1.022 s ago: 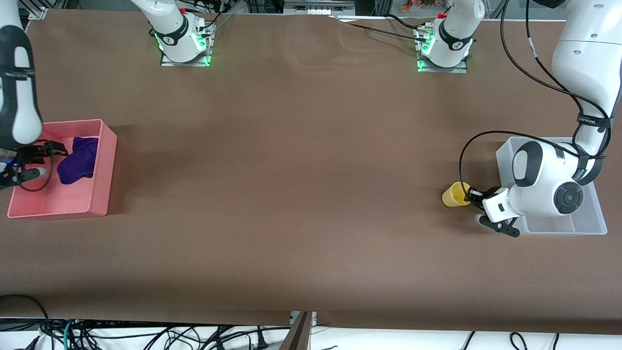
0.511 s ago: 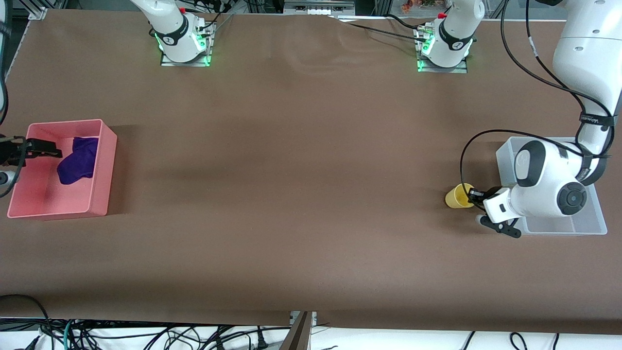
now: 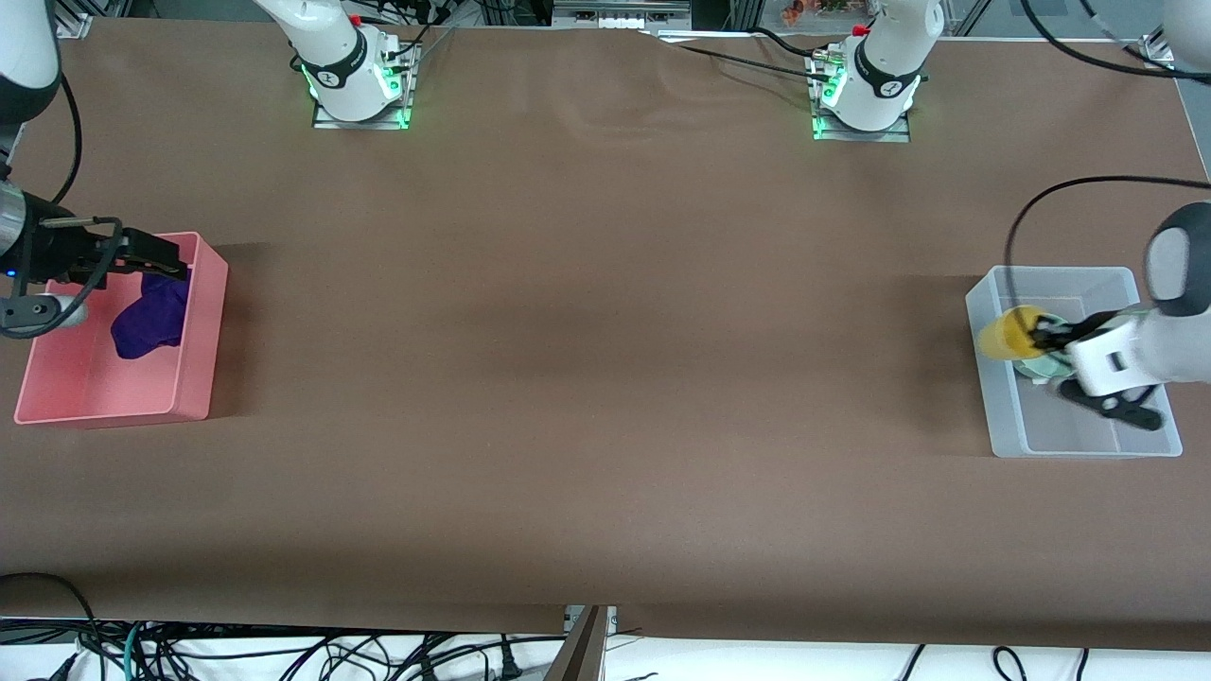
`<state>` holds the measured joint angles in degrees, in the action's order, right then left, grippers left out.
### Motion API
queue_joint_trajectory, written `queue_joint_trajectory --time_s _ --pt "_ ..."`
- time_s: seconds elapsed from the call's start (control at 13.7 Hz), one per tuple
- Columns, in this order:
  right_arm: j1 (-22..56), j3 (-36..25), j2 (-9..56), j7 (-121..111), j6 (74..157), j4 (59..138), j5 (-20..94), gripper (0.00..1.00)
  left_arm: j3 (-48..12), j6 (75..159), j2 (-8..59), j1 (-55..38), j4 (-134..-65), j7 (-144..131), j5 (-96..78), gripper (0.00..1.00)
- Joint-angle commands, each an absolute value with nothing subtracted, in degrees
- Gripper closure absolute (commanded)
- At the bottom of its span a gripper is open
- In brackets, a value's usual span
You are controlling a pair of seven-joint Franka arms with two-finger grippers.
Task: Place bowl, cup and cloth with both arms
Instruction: 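Carry the yellow cup into the clear bin and set it on the bowl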
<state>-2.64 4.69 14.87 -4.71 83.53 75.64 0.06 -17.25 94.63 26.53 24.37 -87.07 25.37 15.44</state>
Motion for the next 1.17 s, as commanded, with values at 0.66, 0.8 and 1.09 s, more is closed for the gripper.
queue_joint_trajectory --time_s 0.66,0.8,1.09 --pt "-3.43 3.25 11.87 -5.45 85.17 75.85 -3.86 0.0 -17.4 117.51 27.69 38.5 -102.48 37.0 18.46 1.0" --pt "-3.16 3.25 10.03 -4.23 82.8 76.72 -4.75 0.0 -17.49 117.25 27.6 38.85 -102.66 37.44 18.46 0.4" --pt "-3.43 3.25 4.41 -1.49 82.1 83.39 -4.48 0.0 -18.63 111.04 24.62 38.24 -100.65 37.36 18.28 0.0"
